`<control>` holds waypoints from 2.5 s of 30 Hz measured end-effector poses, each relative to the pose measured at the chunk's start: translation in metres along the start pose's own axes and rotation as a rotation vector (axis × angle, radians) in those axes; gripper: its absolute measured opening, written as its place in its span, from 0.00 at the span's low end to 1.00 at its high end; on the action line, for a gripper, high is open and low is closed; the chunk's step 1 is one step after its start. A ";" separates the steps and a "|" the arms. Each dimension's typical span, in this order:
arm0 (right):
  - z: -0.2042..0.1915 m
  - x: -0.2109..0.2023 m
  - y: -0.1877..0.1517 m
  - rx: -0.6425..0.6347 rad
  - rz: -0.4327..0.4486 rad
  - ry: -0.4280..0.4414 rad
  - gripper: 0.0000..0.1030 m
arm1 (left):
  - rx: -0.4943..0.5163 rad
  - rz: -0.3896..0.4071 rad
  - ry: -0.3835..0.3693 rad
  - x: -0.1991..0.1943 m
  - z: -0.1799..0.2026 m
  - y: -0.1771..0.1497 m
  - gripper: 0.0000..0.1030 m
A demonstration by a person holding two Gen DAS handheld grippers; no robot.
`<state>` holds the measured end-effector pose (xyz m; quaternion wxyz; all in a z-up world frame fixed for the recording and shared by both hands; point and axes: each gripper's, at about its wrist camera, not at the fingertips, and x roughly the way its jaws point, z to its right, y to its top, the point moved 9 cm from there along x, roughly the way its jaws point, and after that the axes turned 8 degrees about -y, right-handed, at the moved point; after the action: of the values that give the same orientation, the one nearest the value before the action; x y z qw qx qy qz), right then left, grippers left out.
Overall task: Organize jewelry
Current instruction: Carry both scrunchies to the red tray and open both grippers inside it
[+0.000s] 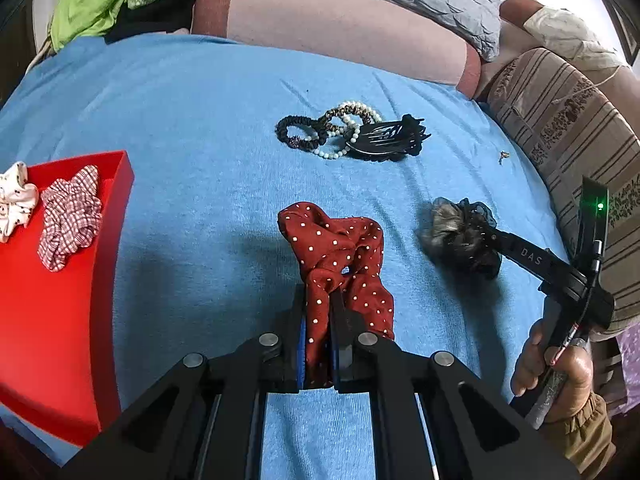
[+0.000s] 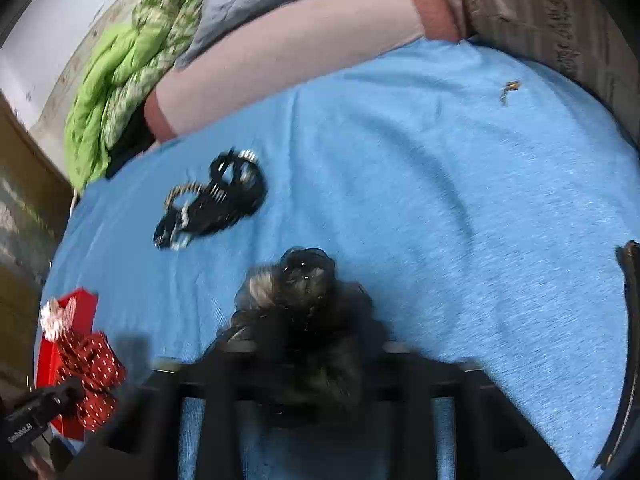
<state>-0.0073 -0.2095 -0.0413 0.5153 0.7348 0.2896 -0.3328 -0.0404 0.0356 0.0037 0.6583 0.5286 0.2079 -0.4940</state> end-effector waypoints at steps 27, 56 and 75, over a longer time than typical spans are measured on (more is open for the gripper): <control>-0.263 -0.089 -0.060 -0.367 -0.048 0.355 0.18 | -0.268 0.187 0.282 -0.145 -0.190 -0.023 0.08; -0.375 -0.031 -0.164 -0.636 -0.172 0.288 0.30 | -0.400 0.217 0.422 -0.184 -0.275 -0.070 0.30; -0.354 -0.068 -0.133 -0.572 -0.056 0.319 0.65 | -0.357 0.295 0.448 -0.211 -0.246 -0.052 0.39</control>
<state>-0.0837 0.1618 0.0243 0.6395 0.5950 0.4684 -0.1328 -0.1146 0.3509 0.0585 0.7430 0.5248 0.3521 -0.2203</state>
